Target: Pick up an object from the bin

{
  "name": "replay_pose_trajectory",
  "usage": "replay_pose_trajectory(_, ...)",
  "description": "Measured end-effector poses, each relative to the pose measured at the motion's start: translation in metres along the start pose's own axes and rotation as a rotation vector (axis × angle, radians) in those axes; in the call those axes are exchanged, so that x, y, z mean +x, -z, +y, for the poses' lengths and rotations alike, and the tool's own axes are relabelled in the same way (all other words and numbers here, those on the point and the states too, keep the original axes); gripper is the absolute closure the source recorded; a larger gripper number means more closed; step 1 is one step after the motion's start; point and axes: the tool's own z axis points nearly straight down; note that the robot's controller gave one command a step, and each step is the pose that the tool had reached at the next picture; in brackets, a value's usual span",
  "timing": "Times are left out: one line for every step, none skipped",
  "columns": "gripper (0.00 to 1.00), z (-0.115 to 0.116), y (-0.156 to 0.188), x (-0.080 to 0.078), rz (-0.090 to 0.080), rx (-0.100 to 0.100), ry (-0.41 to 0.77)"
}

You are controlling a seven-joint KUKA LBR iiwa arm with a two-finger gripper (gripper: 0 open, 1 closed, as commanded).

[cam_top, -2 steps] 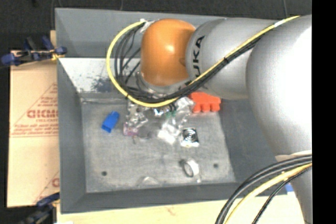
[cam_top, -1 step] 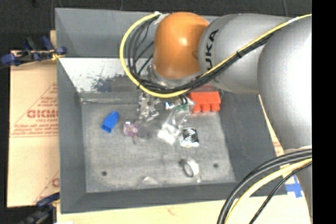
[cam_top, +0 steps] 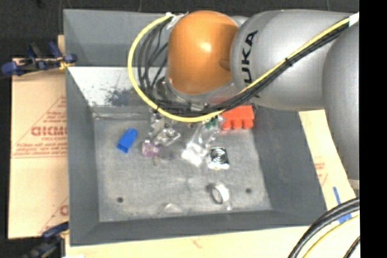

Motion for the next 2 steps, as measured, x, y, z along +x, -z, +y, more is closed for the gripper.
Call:
replay_pose_trajectory(1.0, 0.018, -0.052, -0.02, 0.005, -0.004, 0.037)
replay_pose_trajectory(1.0, 0.031, 0.05, -0.007, -0.004, 0.003, 0.028)
